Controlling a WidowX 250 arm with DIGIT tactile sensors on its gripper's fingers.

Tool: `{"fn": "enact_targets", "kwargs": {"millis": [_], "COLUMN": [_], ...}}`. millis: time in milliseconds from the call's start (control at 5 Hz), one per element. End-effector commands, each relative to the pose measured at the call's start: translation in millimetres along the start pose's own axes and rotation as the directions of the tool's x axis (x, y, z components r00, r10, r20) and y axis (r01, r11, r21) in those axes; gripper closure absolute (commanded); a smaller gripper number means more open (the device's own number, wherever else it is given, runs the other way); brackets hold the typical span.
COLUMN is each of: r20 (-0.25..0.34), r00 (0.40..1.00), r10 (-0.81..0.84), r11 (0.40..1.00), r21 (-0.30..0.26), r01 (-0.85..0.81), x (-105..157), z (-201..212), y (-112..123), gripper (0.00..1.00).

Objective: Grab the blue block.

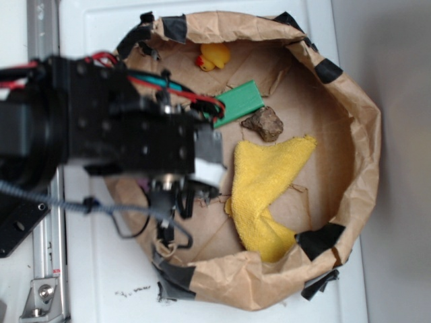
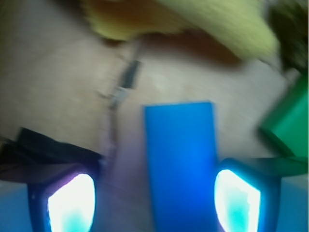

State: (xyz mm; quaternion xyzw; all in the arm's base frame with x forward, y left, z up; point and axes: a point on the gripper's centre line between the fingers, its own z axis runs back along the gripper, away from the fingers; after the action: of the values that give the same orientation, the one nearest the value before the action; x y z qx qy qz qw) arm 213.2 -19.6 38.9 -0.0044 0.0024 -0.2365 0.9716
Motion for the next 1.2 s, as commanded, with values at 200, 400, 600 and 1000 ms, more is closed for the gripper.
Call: {"fn": "enact_targets", "kwargs": {"millis": [200,400,600,1000], "r20": [0.030,0.029,0.028,0.015], "r00": [0.999,0.998,0.997,0.997], "r10": [0.041,0.064,0.076,0.073], "r11": [0.999,0.998,0.997,0.997], "r21": [0.020,0.015,0.004,-0.007], "r01": [-0.042,-0.064,-0.076,-0.073], "x": [18,17,2,-8], "z": [1,2,1,-4], "y": [17,30,37,38], "gripper": [0.00,0.00,0.00,0.00]}}
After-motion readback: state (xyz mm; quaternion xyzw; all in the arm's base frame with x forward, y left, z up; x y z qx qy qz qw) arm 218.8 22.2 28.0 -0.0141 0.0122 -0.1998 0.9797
